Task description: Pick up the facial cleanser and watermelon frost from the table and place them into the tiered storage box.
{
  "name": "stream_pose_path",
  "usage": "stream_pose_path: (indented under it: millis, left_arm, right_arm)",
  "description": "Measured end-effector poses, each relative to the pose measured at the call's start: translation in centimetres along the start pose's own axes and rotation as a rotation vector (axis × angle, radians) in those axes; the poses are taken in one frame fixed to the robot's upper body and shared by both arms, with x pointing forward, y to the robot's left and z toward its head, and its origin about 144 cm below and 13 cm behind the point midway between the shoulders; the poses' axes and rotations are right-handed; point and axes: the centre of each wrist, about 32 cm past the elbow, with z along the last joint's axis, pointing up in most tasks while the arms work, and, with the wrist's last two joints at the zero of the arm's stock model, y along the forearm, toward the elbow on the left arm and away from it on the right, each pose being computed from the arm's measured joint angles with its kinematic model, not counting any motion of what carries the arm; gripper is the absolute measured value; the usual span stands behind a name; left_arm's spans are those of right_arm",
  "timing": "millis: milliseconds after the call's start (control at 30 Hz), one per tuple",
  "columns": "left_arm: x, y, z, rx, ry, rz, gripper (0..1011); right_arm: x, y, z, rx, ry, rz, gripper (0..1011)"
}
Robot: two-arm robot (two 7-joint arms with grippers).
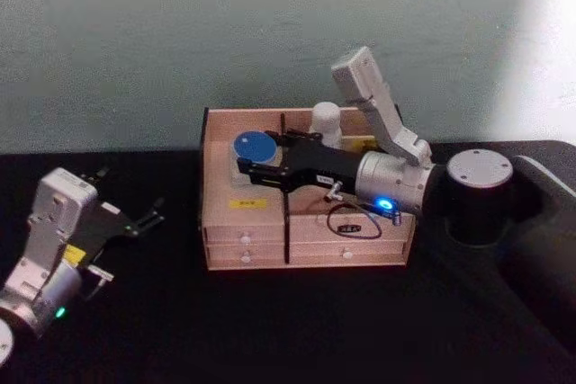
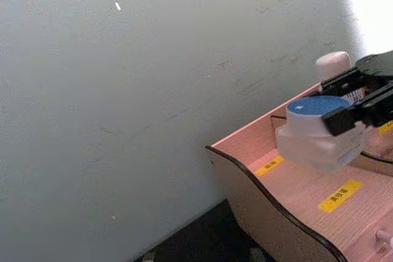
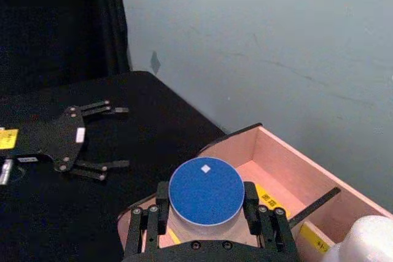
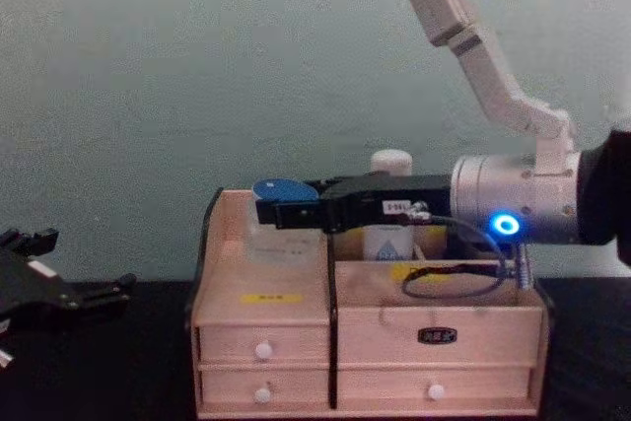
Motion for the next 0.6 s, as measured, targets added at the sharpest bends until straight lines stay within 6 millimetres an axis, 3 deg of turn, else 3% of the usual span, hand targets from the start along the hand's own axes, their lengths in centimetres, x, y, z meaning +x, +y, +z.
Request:
stream_pose_path:
  millis: [600]
  left_arm:
    - [0.0,0.0,0.0,0.000,0.000,0.000,1001]
  right_arm:
    - [0.5,1.3,-0.1,-0.053,0.032,-0.056,717]
